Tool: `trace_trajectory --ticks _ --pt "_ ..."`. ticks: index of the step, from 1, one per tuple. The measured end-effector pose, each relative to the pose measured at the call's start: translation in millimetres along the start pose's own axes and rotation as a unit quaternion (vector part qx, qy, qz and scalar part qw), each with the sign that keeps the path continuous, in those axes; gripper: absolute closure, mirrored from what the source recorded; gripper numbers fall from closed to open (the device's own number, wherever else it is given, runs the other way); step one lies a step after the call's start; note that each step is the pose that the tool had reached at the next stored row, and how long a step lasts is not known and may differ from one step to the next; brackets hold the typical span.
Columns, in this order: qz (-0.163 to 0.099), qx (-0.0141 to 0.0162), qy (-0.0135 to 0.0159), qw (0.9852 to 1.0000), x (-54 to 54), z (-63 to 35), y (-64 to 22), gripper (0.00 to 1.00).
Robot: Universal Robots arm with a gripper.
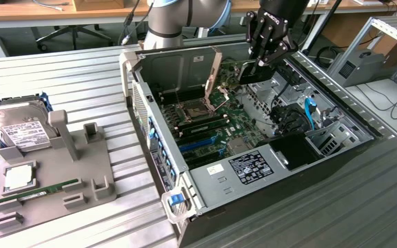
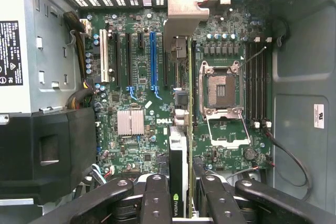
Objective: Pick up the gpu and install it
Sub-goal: 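Insert the gpu into the slot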
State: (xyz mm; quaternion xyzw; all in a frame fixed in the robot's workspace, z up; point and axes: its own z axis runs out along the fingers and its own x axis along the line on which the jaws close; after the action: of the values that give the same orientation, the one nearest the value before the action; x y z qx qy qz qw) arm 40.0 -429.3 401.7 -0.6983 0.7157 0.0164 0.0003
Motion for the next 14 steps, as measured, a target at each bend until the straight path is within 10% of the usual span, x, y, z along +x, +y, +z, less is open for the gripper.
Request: trace_trajectory --ticks 14 --pt "0.0 0.0 0.0 1.0 0.4 13.1 2.8 0.73"
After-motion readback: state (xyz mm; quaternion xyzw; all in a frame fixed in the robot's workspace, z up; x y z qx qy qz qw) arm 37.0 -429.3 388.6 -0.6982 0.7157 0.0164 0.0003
